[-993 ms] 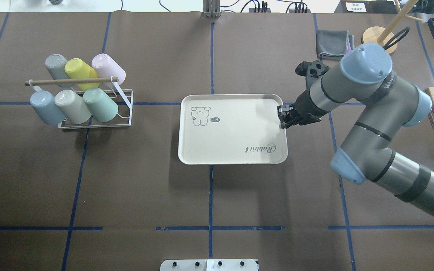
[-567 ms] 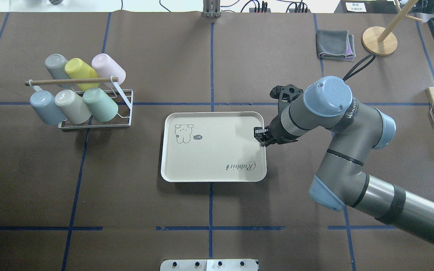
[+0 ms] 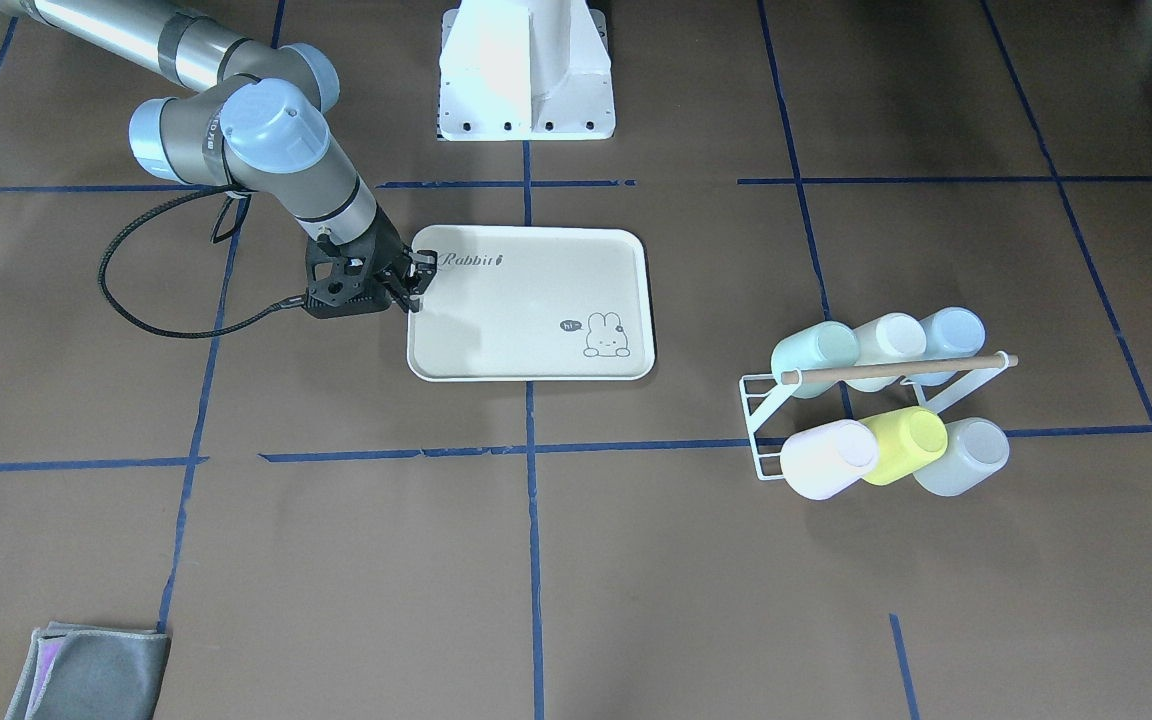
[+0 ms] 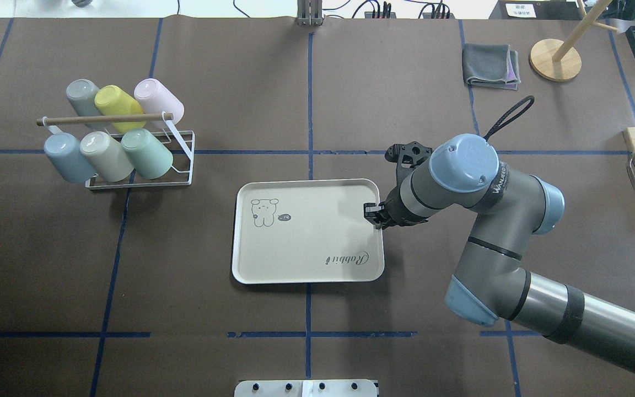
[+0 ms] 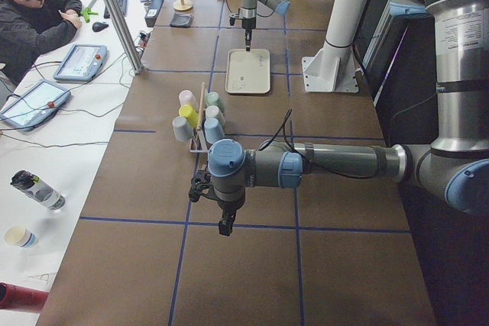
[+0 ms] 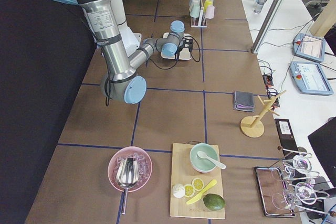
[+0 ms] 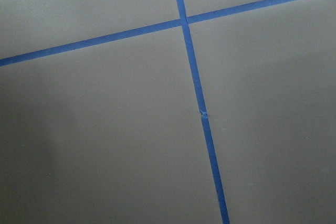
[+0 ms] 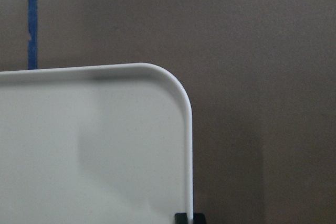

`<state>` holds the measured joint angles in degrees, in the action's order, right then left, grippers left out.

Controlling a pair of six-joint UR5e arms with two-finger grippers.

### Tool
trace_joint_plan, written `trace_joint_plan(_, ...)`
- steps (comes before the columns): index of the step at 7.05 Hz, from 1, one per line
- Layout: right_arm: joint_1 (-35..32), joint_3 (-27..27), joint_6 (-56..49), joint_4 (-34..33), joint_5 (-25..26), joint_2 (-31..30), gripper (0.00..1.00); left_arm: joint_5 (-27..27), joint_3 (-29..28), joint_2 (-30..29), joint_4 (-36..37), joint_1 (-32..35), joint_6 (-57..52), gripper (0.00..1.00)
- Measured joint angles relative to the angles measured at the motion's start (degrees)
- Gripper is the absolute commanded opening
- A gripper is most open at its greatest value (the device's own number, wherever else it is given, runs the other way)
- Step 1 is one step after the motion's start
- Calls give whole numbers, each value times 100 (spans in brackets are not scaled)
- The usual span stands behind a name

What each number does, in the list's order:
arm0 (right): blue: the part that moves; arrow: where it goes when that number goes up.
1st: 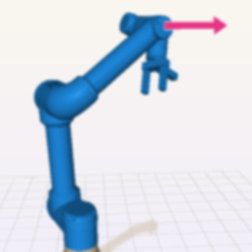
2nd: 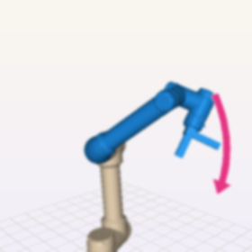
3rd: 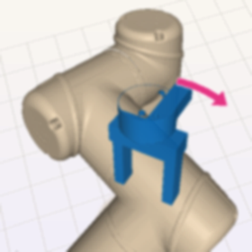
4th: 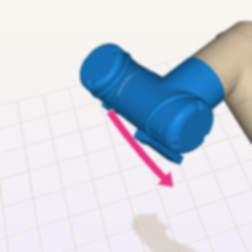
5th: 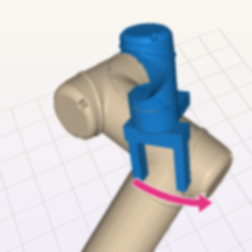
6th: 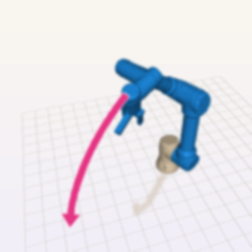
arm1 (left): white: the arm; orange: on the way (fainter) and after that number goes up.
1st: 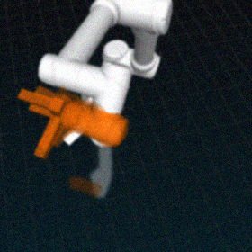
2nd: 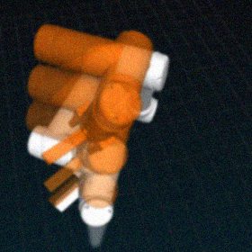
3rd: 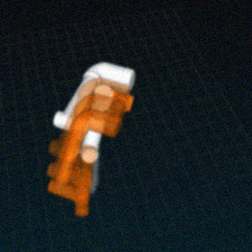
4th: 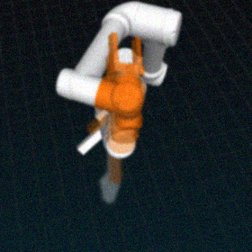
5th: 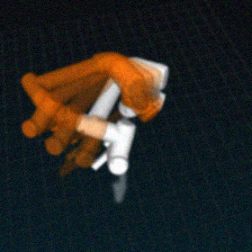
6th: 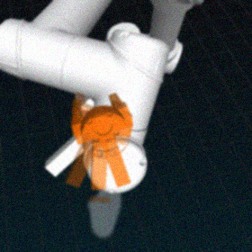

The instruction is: Pick up and place green cup on tray

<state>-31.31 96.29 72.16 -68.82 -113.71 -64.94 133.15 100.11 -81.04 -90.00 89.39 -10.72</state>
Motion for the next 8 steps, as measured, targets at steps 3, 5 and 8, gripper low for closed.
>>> trace_joint_plan(3, 58, -4, -38, 0, 110, -44, 0, 0, -4, 0, 0, 0, 0, 100)
trace_joint_plan(5, 61, 0, -43, 2, 122, -101, 1, 0, -8, 0, 0, 0, 0, 100)
trace_joint_plan(8, 89, 1, -43, 7, 167, -145, 63, 0, -9, 0, 0, 0, 0, 100)
